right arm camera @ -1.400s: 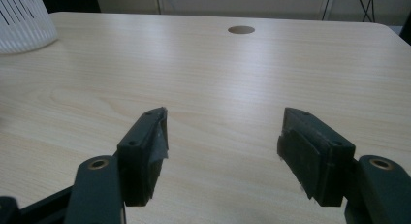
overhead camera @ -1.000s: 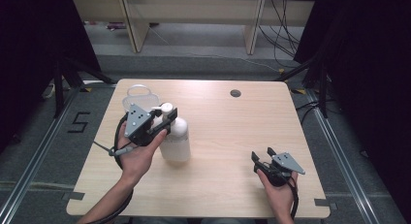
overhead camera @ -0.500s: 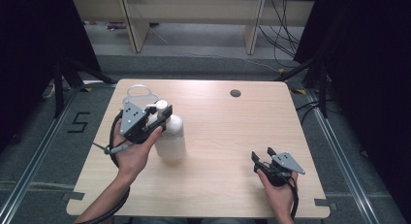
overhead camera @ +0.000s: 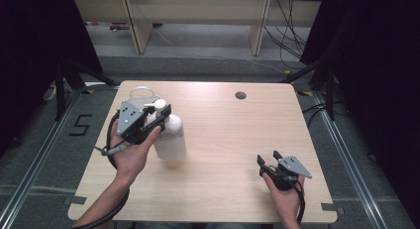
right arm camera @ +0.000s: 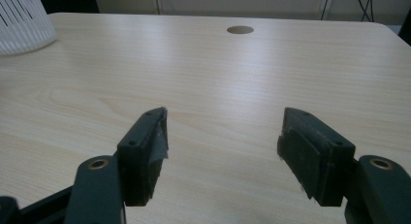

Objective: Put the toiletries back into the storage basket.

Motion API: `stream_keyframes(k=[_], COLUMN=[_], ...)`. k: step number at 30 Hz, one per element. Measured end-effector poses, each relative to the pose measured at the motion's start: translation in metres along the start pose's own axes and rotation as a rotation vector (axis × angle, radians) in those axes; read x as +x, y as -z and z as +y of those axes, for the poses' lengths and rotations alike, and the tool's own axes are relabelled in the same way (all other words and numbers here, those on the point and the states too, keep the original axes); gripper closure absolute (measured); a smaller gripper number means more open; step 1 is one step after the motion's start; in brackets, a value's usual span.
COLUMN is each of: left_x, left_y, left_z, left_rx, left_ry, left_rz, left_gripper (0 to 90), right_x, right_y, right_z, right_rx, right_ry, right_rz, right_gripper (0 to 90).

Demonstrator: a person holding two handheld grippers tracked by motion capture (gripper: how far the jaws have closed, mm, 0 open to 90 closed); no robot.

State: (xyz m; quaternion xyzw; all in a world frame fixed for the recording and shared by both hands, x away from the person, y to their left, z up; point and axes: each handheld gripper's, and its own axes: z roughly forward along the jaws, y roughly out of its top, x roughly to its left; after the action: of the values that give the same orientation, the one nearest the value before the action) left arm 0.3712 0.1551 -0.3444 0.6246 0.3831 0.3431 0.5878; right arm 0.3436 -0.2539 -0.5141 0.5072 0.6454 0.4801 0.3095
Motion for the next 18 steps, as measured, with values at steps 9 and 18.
stream_keyframes(k=[9, 18], left_x=[0.008, 0.015], left_y=[0.003, 0.006], left_z=[0.003, 0.006], left_rx=[-0.005, -0.008], left_ry=[-0.002, -0.002], left_rz=[0.021, 0.037], left_gripper=[59.2, 59.2], right_x=[0.000, 0.000], right_y=[0.000, 0.000], right_z=[0.000, 0.000], right_rx=[0.000, 0.004], right_ry=[0.001, -0.004], right_rz=[-0.001, 0.002], right_gripper=[35.1, 35.0])
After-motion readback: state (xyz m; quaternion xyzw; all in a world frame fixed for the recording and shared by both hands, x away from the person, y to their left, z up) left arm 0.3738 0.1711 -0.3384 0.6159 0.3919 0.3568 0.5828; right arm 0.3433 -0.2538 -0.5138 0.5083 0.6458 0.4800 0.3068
